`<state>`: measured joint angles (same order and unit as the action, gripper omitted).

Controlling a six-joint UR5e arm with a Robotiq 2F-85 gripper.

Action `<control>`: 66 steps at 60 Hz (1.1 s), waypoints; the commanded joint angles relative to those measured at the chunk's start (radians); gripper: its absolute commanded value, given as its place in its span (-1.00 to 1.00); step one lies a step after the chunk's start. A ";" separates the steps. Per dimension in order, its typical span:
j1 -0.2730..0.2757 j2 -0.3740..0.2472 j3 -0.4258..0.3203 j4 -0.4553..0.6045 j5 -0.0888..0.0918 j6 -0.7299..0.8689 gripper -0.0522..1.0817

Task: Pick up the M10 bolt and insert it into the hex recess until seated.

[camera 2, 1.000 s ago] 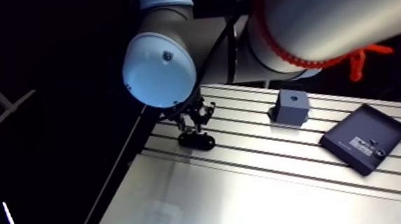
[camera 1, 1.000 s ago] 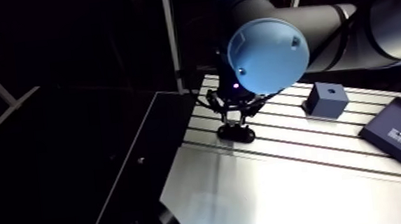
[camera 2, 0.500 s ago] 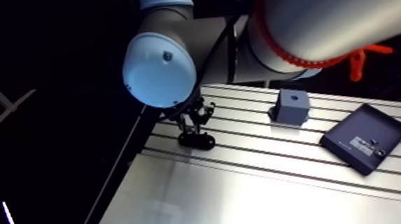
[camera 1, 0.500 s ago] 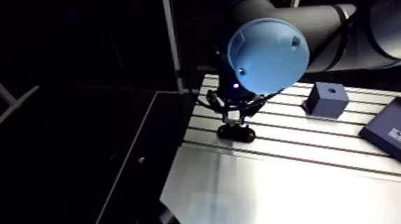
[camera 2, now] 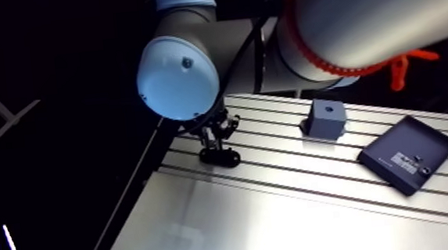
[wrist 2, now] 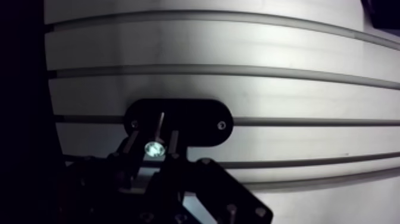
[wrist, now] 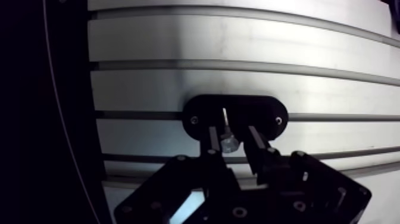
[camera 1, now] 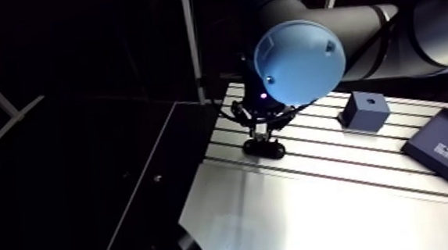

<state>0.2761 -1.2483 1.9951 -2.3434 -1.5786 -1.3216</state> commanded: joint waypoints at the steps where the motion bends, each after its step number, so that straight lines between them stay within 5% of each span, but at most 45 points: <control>1: 0.000 0.001 0.001 0.000 0.001 -0.001 0.25; 66: 0.000 0.007 0.000 0.000 0.001 -0.003 0.42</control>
<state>0.2762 -1.2409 1.9950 -2.3434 -1.5772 -1.3230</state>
